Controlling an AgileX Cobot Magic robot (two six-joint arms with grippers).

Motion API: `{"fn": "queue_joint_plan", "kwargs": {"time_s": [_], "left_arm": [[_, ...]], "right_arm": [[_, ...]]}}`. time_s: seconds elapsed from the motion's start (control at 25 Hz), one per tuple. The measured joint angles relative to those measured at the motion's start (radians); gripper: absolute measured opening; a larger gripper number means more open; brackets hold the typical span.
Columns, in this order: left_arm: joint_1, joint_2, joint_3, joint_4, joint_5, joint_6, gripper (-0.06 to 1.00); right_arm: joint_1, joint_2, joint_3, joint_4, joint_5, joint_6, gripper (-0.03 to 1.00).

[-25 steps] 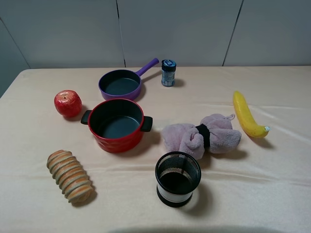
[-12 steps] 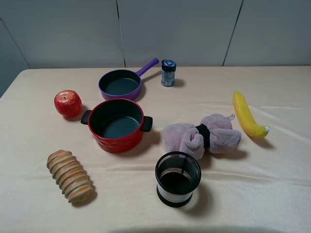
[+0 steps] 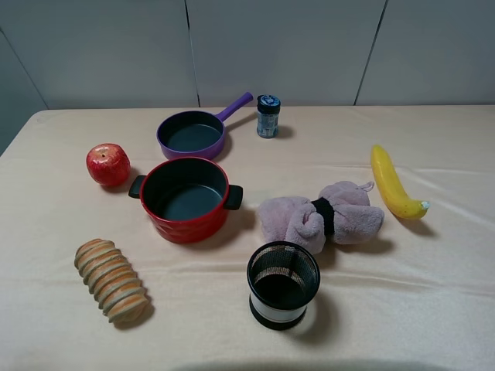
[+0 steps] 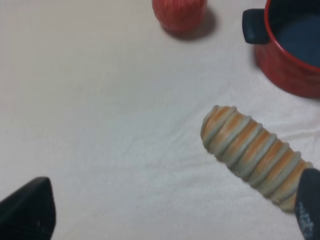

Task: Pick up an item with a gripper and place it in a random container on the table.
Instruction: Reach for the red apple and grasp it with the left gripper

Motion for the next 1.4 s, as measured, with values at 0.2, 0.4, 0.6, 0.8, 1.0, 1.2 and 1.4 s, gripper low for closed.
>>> {"fn": "queue_joint_plan", "kwargs": {"time_s": [0.2, 0.4, 0.6, 0.8, 1.0, 1.2, 1.4], "left_arm": [[0.000, 0.115, -0.065, 0.001, -0.008, 0.000, 0.96], [0.000, 0.238, -0.132, 0.001, -0.009, 0.000, 0.96], [0.000, 0.353, -0.192, 0.000, -0.012, 0.000, 0.96], [0.000, 0.465, -0.247, 0.000, -0.012, 0.000, 0.96], [0.000, 0.597, -0.316, 0.000, -0.013, 0.008, 0.96], [0.000, 0.722, -0.394, -0.013, -0.019, 0.038, 0.96], [0.000, 0.844, -0.452, -0.026, -0.037, 0.041, 0.96]], "right_arm": [[0.000, 0.000, 0.000, 0.000, 0.000, 0.000, 0.69], [0.000, 0.000, 0.000, 0.000, 0.000, 0.000, 0.69], [0.000, 0.000, 0.000, 0.000, 0.000, 0.000, 0.69], [0.000, 0.000, 0.000, 0.000, 0.000, 0.000, 0.69], [0.000, 0.000, 0.000, 0.000, 0.000, 0.000, 0.69], [0.000, 0.000, 0.000, 0.000, 0.000, 0.000, 0.69], [0.000, 0.000, 0.000, 0.000, 0.000, 0.000, 0.69]]}}
